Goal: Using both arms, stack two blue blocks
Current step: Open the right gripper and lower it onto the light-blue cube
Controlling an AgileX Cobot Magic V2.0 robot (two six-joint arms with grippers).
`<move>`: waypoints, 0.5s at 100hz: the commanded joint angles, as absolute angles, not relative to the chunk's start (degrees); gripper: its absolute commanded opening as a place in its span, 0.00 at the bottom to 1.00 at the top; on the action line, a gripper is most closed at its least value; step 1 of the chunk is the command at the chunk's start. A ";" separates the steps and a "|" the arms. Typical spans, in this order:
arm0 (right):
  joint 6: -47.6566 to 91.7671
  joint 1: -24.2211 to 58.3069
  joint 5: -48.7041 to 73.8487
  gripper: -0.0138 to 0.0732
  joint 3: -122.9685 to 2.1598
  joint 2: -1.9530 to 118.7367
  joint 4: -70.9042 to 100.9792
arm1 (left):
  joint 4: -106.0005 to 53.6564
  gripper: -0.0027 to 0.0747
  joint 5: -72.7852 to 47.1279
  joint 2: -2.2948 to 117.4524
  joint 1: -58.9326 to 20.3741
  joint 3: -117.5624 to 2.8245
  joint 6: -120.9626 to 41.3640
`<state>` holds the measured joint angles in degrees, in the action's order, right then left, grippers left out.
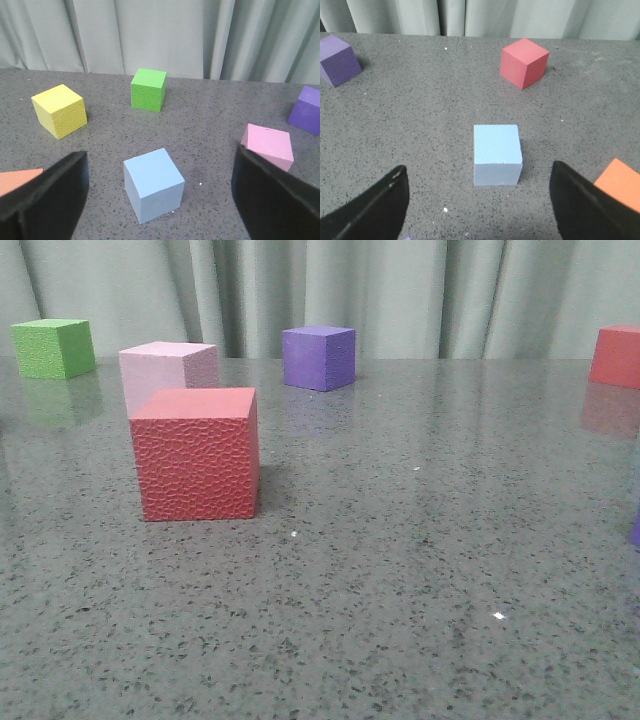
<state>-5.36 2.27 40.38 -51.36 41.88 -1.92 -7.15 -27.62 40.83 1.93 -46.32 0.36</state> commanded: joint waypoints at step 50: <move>-5.39 1.97 61.42 0.82 -83.69 76.19 -7.77 | -7.97 0.77 -22.71 40.89 1.78 -48.14 0.38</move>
<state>-5.50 2.27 61.34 -79.00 73.50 -5.83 -7.24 -27.53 40.83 1.93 -46.32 0.36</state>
